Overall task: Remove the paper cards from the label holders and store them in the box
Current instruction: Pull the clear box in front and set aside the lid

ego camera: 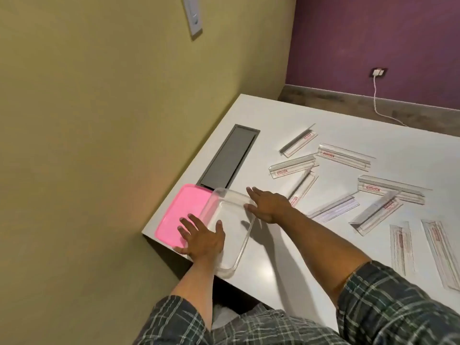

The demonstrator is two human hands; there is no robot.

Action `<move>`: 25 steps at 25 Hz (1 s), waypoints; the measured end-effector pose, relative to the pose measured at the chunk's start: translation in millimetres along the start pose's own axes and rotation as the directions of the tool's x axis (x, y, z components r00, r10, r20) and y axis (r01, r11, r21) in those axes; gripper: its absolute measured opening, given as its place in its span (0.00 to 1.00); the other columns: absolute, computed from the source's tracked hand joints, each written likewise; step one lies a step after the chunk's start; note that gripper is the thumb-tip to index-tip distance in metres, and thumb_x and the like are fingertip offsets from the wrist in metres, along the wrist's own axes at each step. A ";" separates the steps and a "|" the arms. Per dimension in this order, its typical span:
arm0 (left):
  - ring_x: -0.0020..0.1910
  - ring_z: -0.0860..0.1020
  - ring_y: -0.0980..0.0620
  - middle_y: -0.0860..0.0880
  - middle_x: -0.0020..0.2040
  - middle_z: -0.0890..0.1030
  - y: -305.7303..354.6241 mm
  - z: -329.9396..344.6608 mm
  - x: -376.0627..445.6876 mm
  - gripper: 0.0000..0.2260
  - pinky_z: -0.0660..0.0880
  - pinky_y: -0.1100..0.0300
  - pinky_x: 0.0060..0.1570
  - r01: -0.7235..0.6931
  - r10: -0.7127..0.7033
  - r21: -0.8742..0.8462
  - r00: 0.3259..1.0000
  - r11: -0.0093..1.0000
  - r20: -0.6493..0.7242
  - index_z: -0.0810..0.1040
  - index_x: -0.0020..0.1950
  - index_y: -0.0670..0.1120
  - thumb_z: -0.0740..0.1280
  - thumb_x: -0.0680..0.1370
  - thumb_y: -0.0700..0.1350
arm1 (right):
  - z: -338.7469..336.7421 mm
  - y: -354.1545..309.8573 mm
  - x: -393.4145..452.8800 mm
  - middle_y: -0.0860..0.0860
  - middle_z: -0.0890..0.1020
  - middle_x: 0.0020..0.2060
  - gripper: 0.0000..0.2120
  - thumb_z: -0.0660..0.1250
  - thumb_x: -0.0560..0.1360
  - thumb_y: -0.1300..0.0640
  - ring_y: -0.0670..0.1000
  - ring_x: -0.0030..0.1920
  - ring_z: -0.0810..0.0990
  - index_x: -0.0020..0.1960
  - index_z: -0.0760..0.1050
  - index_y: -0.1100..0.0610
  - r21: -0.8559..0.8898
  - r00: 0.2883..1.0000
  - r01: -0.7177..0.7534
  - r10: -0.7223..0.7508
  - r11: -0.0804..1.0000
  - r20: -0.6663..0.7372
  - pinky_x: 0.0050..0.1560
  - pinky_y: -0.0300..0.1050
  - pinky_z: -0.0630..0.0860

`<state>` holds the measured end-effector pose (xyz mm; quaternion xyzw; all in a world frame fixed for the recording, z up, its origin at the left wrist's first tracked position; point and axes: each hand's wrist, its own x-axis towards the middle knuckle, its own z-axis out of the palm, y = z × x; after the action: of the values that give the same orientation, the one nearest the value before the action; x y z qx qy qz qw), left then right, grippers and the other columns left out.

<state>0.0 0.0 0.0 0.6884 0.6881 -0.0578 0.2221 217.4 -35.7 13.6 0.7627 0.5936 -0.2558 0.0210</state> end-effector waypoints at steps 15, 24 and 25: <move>0.64 0.71 0.42 0.43 0.65 0.72 12.1 14.3 12.4 0.26 0.71 0.43 0.59 -0.153 0.156 0.089 0.987 0.984 -0.028 0.66 0.69 0.47 0.54 0.80 0.64 | 2.9 42.2 -6.9 0.56 0.81 0.66 0.24 0.61 0.82 0.48 0.54 0.66 0.78 0.74 0.71 0.57 0.442 0.980 -0.185 0.198 0.878 0.017 0.67 0.46 0.71; 0.62 0.72 0.44 0.47 0.59 0.75 104.3 29.9 -10.7 0.23 0.72 0.46 0.55 -0.611 0.597 0.201 0.792 0.766 0.132 0.71 0.64 0.48 0.50 0.82 0.62 | 5.6 142.0 -106.1 0.60 0.81 0.26 0.10 0.63 0.80 0.57 0.57 0.25 0.80 0.59 0.77 0.60 0.699 0.919 -0.372 0.350 0.610 0.183 0.28 0.43 0.78; 0.62 0.72 0.45 0.47 0.59 0.75 113.2 34.4 -16.1 0.23 0.72 0.46 0.56 -0.651 0.631 0.205 0.759 0.731 0.161 0.71 0.64 0.48 0.50 0.82 0.62 | 6.9 151.1 -119.6 0.61 0.81 0.28 0.10 0.64 0.79 0.58 0.58 0.26 0.81 0.57 0.77 0.61 0.707 0.905 -0.399 0.373 0.584 0.203 0.28 0.44 0.78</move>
<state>117.2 -22.9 1.1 0.9026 0.3860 -0.0911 0.1677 333.7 -189.6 16.2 0.8118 0.2600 -0.4735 -0.2220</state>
